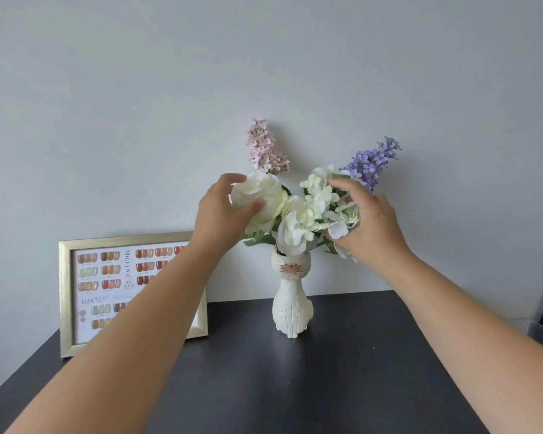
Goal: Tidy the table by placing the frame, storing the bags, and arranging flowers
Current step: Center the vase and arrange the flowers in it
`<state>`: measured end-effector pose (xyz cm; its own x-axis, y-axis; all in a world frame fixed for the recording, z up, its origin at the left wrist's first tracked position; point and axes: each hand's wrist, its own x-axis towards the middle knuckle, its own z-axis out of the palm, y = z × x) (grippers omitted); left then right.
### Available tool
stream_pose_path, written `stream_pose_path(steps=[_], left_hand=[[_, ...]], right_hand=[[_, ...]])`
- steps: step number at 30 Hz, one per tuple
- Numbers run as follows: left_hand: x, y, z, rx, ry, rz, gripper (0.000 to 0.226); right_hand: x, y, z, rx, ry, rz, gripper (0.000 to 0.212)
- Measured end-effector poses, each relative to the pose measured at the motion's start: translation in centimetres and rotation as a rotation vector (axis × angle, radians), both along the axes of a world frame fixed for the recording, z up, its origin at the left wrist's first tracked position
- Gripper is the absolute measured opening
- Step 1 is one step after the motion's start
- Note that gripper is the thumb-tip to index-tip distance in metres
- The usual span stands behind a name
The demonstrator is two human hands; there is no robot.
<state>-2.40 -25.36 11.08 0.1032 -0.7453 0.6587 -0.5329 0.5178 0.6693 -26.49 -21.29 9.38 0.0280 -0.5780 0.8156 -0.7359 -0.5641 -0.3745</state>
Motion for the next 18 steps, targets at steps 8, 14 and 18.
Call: stream_pose_path(steps=[8, 14, 18], left_hand=[[0.4, -0.9, 2.7, 0.080, -0.010, -0.068, 0.027], [1.5, -0.8, 2.1, 0.053, 0.101, -0.038, 0.011], [1.3, -0.5, 2.7, 0.011, 0.184, -0.044, 0.010]], right_hand=[[-2.5, -2.6, 3.8, 0.111, -0.347, 0.071, 0.058], [-3.3, -3.7, 5.5, 0.127, -0.482, 0.104, 0.059], [-3.4, -3.8, 7.0, 0.155, -0.566, 0.114, 0.063]])
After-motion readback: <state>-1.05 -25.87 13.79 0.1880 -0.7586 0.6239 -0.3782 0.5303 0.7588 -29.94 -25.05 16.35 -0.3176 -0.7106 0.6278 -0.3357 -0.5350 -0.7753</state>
